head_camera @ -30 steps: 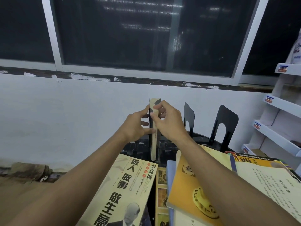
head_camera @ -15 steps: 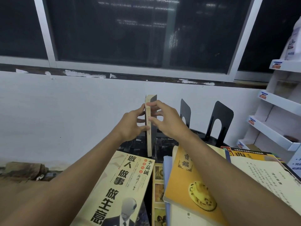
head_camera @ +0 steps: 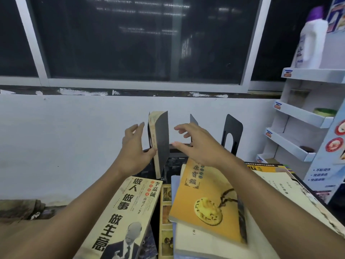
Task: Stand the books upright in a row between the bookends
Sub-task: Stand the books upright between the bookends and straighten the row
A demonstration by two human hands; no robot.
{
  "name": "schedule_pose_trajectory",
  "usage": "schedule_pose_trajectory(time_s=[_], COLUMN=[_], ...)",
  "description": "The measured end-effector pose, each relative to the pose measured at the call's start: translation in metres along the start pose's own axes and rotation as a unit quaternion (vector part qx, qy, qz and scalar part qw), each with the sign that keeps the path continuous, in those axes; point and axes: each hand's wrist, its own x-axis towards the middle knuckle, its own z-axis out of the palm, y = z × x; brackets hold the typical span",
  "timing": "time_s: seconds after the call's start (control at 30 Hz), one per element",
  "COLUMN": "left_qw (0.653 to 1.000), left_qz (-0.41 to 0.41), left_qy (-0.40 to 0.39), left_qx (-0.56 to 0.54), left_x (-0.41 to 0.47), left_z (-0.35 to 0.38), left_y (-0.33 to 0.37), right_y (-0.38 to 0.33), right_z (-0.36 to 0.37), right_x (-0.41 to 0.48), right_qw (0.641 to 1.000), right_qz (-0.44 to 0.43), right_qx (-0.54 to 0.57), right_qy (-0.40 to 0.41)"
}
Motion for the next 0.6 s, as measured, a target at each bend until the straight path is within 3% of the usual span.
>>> schedule_pose_trajectory(time_s=[0.1, 0.23, 0.47, 0.6], left_qw=[0.997, 0.987, 0.971, 0.96], left_qz=[0.071, 0.131, 0.133, 0.098], left_qy=[0.014, -0.097, -0.198, -0.253], left_qx=[-0.032, -0.002, 0.031, 0.063], left_x=[-0.02, -0.036, -0.038, -0.037], left_z=[-0.001, 0.008, 0.025, 0.034], left_y=[0.016, 0.042, 0.078, 0.081], right_y=[0.01, 0.024, 0.045, 0.042], right_z=[-0.022, -0.042, -0.058, -0.052], right_x=[-0.037, -0.085, -0.133, -0.139], right_qw=[0.999, 0.993, 0.973, 0.967], right_qz=[0.036, 0.092, 0.2, 0.217], right_qx=[-0.028, -0.068, -0.112, -0.123], right_qy=[0.004, -0.004, -0.012, -0.053])
